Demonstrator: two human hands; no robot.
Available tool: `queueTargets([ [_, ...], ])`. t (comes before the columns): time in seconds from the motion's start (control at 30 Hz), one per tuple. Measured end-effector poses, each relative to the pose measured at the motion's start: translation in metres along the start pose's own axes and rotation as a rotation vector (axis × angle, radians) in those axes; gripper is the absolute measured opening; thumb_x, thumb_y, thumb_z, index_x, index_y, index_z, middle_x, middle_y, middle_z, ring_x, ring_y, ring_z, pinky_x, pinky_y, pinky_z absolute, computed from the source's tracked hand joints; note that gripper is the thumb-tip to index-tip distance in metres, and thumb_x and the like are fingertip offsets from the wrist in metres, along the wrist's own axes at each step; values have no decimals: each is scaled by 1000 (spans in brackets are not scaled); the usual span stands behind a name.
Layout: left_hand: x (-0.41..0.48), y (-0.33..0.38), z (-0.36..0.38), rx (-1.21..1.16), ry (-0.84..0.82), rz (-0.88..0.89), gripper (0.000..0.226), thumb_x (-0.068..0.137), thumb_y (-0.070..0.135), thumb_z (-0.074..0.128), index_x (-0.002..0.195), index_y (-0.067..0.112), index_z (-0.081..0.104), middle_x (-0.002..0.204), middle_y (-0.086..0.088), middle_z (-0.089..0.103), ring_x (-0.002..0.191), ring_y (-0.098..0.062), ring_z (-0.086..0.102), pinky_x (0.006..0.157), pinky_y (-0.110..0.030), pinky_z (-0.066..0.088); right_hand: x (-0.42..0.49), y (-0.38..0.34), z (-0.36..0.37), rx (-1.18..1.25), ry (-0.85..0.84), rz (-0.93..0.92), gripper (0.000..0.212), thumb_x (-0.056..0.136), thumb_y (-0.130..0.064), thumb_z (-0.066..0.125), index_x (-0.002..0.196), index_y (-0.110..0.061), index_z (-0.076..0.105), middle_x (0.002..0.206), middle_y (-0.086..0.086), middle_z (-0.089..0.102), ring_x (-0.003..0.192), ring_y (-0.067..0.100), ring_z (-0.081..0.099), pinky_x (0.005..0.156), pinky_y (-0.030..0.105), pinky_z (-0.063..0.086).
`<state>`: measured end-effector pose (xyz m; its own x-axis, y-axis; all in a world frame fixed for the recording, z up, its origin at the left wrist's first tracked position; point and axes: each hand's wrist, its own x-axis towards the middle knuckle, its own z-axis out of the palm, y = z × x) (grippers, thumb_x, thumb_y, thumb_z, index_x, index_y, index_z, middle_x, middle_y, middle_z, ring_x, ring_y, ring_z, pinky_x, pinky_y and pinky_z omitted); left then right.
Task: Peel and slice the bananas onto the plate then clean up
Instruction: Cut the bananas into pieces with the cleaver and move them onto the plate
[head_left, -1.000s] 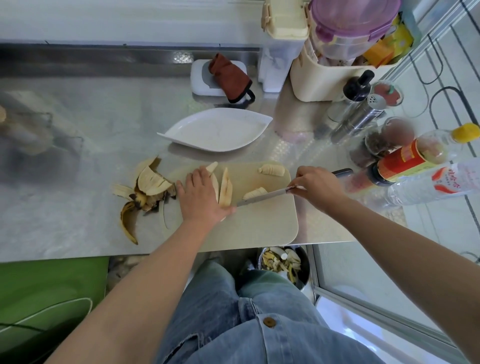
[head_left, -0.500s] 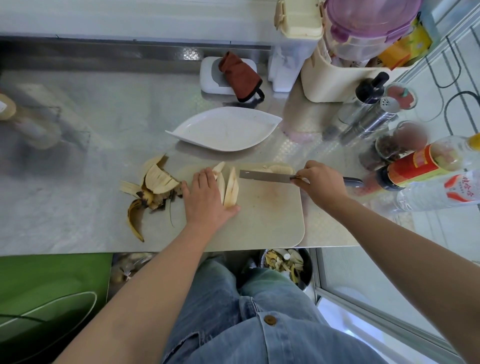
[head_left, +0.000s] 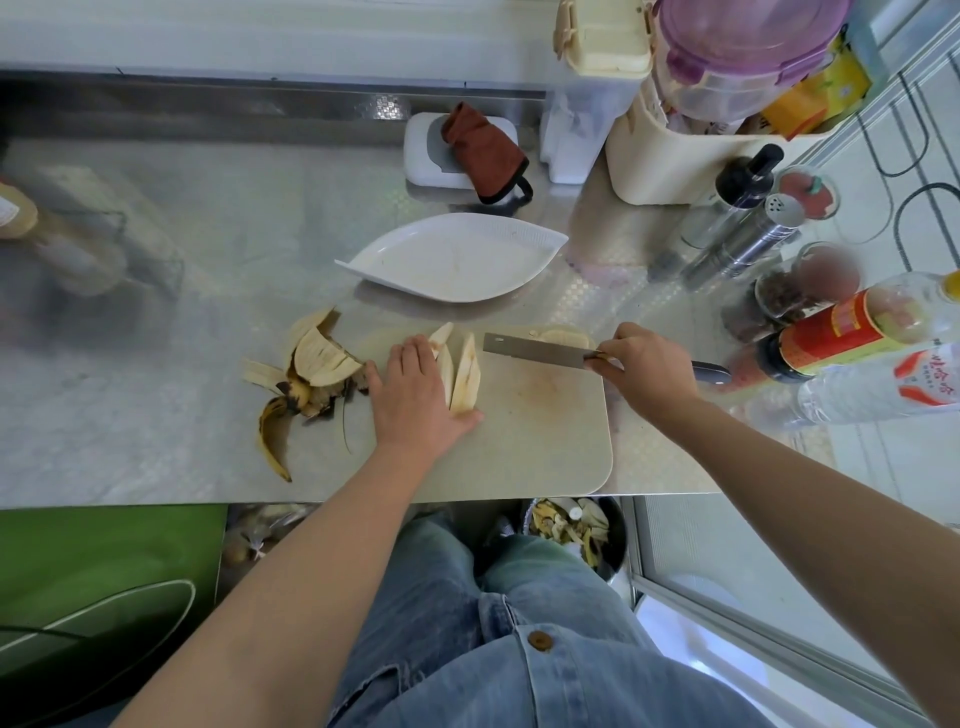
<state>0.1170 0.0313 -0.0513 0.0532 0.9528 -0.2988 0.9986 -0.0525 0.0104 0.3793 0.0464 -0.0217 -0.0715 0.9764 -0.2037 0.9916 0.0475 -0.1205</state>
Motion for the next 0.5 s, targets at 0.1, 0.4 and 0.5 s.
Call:
queueTargets([
  [0.1,0,0,0,-1,-5,-1,121,68,81,54,150,3,10,155,-13,23,143,-27,22,114,-54,19,0,3,0,11,-18,-12,31,91,-40,58,97,-13,73,90,7,56,74,26,56,52,27,24],
  [0.4,0,0,0,-16,12,0,121,68,80,55,150,3,10,156,-12,23,143,-26,22,113,-56,20,-3,2,1,34,-19,-27,31,92,-41,57,98,-16,73,90,5,54,73,25,56,51,26,26],
  [0.5,0,0,1,-16,1,-1,122,68,80,56,150,3,8,157,-13,21,144,-27,20,114,-55,19,-3,2,3,66,11,30,31,92,-39,57,95,-13,73,89,8,54,71,28,56,53,28,31],
])
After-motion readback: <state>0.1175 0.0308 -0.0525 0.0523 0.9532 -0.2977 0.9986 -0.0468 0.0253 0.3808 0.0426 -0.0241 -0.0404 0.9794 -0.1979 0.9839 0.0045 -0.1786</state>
